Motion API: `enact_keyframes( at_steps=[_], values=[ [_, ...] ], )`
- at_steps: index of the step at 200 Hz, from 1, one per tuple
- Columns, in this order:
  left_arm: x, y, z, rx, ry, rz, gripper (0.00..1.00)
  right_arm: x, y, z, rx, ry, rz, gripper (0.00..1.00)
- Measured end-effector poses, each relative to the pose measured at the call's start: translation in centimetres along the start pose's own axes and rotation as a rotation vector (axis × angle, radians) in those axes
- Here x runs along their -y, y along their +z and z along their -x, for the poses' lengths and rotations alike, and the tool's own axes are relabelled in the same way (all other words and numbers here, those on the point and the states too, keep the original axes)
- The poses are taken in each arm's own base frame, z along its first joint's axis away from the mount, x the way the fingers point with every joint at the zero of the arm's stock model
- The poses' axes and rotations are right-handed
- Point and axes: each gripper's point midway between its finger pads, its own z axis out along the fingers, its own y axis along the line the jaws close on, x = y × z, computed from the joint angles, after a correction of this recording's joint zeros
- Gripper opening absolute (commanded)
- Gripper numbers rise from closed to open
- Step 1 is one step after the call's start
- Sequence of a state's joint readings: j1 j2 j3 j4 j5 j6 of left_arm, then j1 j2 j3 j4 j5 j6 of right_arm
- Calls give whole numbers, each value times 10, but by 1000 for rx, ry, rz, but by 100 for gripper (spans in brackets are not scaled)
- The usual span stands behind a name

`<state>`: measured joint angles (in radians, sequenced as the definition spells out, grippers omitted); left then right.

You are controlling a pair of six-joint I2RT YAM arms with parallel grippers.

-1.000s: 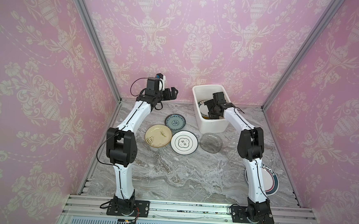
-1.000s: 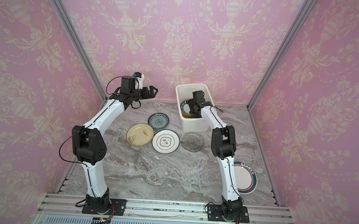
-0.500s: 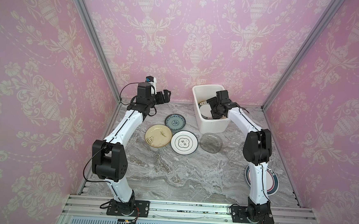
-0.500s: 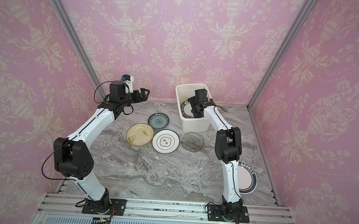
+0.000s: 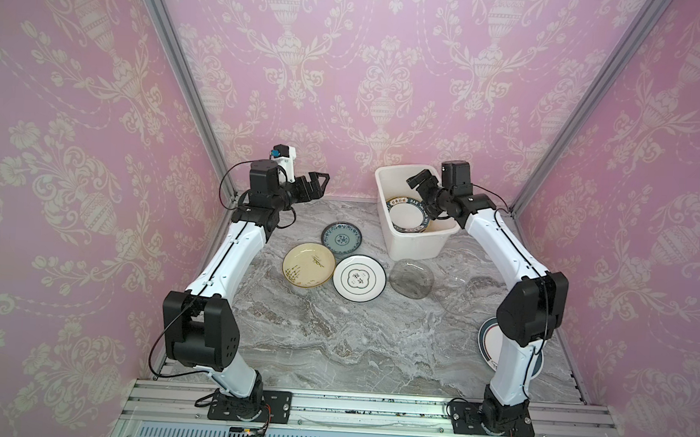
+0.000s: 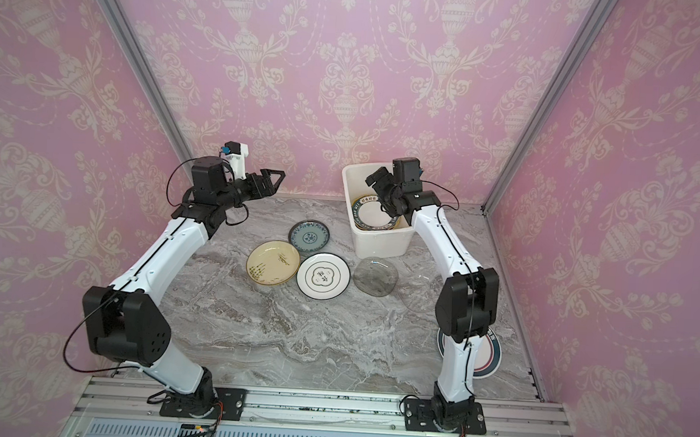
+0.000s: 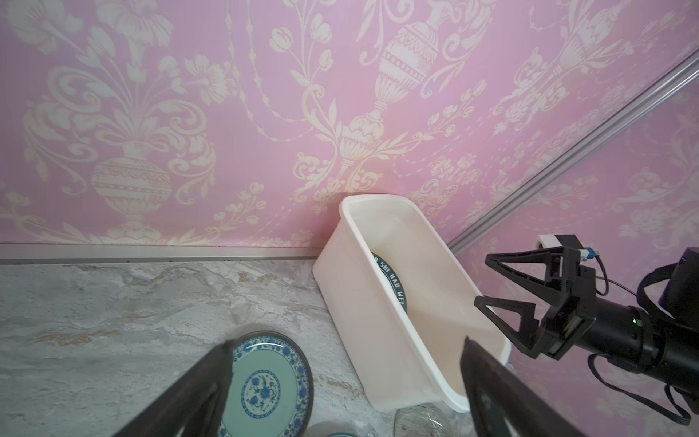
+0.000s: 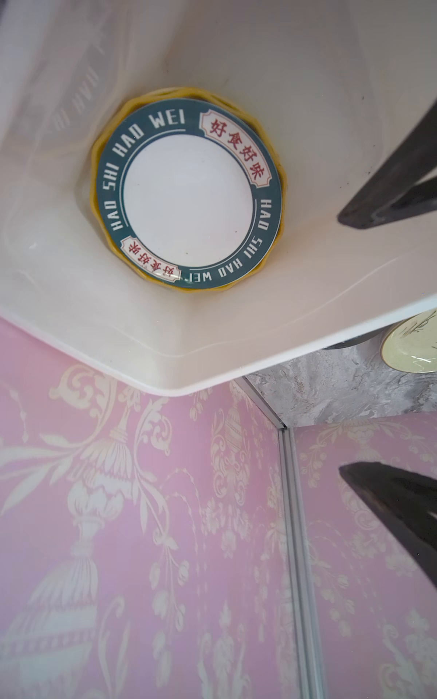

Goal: Place the plates into the plastic bin on the countertop
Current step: 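Lift the right gripper out of the bin, then move both grippers down to the white cloud-motif plate on the table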

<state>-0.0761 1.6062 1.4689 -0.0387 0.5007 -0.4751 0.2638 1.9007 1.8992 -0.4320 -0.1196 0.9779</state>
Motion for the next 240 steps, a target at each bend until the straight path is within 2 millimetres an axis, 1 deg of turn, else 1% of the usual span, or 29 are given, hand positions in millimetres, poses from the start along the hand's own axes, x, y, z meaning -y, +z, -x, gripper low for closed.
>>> enact_keyframes(
  at_steps=[15, 26, 36, 50, 63, 73, 85, 95, 119, 128, 136, 150, 161, 173, 188, 202, 225, 240],
  values=[
    [8, 1, -6, -26, -41, -40, 93, -8, -32, 4, 10, -78, 15, 96],
    [17, 3, -10, -43, -61, -66, 93, -7, -54, 6, 17, -131, 9, 96],
    [25, 5, -15, -61, -72, -89, 93, 0, -74, 10, 26, -174, -9, 96],
    [37, 9, -26, -95, -84, -119, 93, 13, -95, 14, 30, -227, -41, 96],
    [46, 12, -39, -136, -93, -134, 93, 27, -108, 13, 17, -275, -70, 95],
    [51, 14, -50, -172, -102, -137, 93, 34, -113, 6, -9, -307, -71, 94],
    [56, 14, -64, -221, -109, -136, 93, 42, -115, -11, -61, -336, -53, 91],
    [59, 14, -78, -267, -106, -133, 93, 51, -113, -31, -118, -342, -33, 89],
    [59, 9, -113, -382, -82, -119, 94, 80, -104, -89, -255, -342, 15, 87],
    [56, 5, -131, -430, -84, -106, 94, 90, -101, -113, -298, -350, 29, 87],
    [50, 1, -148, -477, -91, -91, 94, 100, -99, -139, -344, -363, 40, 87],
    [38, -7, -175, -551, -107, -57, 94, 112, -95, -181, -412, -398, 72, 87],
    [31, -13, -191, -596, -118, -35, 95, 121, -95, -212, -456, -428, 97, 88],
    [23, -18, -205, -637, -120, -17, 95, 130, -94, -238, -485, -457, 128, 88],
    [17, -21, -218, -665, -114, -6, 95, 142, -91, -258, -500, -477, 149, 89],
    [11, -23, -229, -683, -111, 3, 95, 149, -87, -267, -501, -485, 161, 88],
    [4, -22, -238, -684, -109, 10, 95, 145, -71, -275, -501, -499, 204, 87],
    [1, -15, -239, -671, -103, 6, 95, 148, -61, -287, -528, -510, 221, 87]
  ],
)
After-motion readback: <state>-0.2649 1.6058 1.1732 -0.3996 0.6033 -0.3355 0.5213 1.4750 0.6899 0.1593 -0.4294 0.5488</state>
